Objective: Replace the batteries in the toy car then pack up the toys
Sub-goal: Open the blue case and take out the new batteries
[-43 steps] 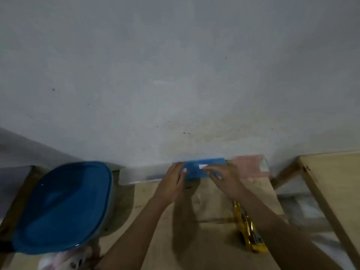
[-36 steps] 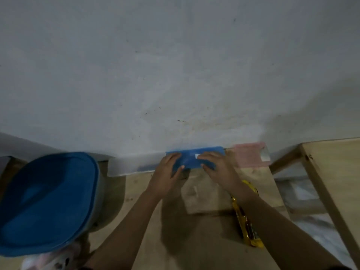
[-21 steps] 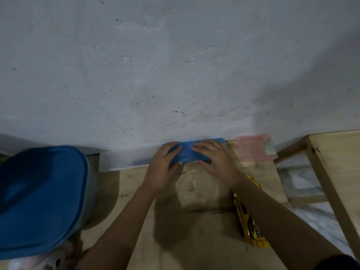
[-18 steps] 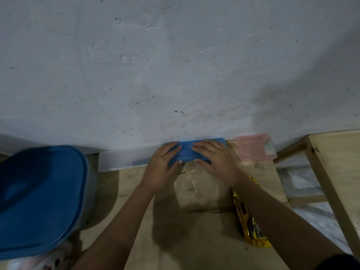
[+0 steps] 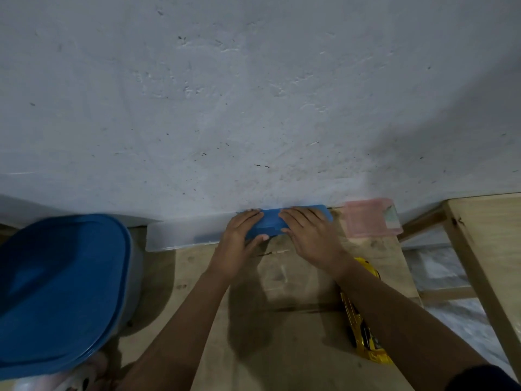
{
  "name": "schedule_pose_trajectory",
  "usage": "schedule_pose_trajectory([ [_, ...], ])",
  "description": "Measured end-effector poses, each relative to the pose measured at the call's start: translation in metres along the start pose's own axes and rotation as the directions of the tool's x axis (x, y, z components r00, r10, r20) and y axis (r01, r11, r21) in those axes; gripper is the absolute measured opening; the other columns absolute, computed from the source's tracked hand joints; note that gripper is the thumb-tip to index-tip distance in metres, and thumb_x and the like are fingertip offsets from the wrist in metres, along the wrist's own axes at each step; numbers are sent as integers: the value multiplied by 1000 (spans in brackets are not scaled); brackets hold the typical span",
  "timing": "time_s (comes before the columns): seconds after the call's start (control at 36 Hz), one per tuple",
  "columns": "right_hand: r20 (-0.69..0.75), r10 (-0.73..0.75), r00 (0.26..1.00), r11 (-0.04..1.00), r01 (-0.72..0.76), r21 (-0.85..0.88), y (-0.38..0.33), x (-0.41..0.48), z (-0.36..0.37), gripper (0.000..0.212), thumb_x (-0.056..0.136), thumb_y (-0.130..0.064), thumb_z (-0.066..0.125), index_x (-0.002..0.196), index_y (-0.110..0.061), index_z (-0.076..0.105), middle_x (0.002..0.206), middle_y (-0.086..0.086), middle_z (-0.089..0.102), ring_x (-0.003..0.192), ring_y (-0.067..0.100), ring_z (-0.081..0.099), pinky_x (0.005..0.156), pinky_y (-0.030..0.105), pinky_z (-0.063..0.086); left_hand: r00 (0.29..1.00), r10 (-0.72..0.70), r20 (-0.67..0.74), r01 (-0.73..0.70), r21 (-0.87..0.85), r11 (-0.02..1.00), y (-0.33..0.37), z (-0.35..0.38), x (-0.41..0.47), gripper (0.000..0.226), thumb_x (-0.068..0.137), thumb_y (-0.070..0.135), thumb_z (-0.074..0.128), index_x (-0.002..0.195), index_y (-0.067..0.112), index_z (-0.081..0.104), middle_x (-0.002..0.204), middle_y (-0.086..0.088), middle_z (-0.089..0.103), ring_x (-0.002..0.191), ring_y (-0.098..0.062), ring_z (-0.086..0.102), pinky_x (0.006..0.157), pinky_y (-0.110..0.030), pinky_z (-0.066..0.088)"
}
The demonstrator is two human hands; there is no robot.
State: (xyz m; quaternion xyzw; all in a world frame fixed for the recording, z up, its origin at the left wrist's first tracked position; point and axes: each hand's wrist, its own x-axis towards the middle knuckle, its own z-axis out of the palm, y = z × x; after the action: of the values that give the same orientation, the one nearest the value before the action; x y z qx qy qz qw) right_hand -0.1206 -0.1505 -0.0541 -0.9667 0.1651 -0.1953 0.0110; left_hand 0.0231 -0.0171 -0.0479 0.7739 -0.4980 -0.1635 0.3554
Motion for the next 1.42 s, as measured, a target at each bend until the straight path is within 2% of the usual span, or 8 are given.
schedule_pose_trajectory([
  [0.17,13,13,1000,1000,-13,6,-1,0,1,36,91,-29,42,107,-9,67,106,6,70,97,22,66,85,35,52,1000,-16,6,16,-19,1000,1,-1,1,50,83,18,70,129,7,54,136,-9,52,124,-8,35,105,-8,16],
  [0.33,11,33,999,999,-34,1,0,2,3,34,90,-30,43,106,-11,67,105,4,71,96,20,66,86,34,46,1000,-24,6,24,-35,999,0,-2,3,50,80,16,72,126,6,57,133,-11,55,126,-21,45,108,-24,26],
  [0.61,67,121,990,982,-130,135,2,4,-3,46,82,-53,53,104,-16,69,106,-1,71,97,15,65,91,25,36,998,-51,33,55,-111,992,0,-9,10,49,77,17,76,123,10,61,131,-7,57,118,-6,42,103,-10,23],
  [0.81,-15,109,994,982,-106,156,2,8,-2,40,84,-48,53,97,-14,72,99,0,73,91,16,68,84,26,40,999,-30,12,31,-87,996,0,-6,6,49,77,17,75,123,8,61,131,-9,57,120,-9,42,105,-18,26],
  [0.94,-54,95,994,987,-87,133,0,6,3,38,87,-43,53,97,-12,71,99,2,73,91,18,68,83,30,46,1000,-23,4,24,-76,997,1,-5,7,49,76,15,76,122,6,61,130,-11,57,118,-8,41,102,-8,21],
  [1.19,-96,43,994,995,-34,98,2,9,4,39,90,-40,47,93,-10,71,94,4,73,85,21,69,80,29,40,999,-24,23,26,-82,996,1,-8,9,52,75,16,77,123,6,60,128,-9,58,116,-8,42,102,-17,27],
  [1.31,-41,100,994,980,-91,180,1,9,-1,51,94,-49,37,95,-11,71,96,3,73,87,19,68,82,27,38,999,-27,35,30,-88,996,0,-7,9,54,74,19,78,123,7,59,128,-8,58,116,-10,44,102,-18,27],
  [1.42,1,132,991,962,-129,242,0,10,-9,43,89,-48,46,95,-13,71,96,0,73,87,18,68,81,23,35,999,-17,33,20,-97,995,-1,-7,8,55,73,18,79,123,6,59,127,-9,58,115,-11,44,102,-22,30],
])
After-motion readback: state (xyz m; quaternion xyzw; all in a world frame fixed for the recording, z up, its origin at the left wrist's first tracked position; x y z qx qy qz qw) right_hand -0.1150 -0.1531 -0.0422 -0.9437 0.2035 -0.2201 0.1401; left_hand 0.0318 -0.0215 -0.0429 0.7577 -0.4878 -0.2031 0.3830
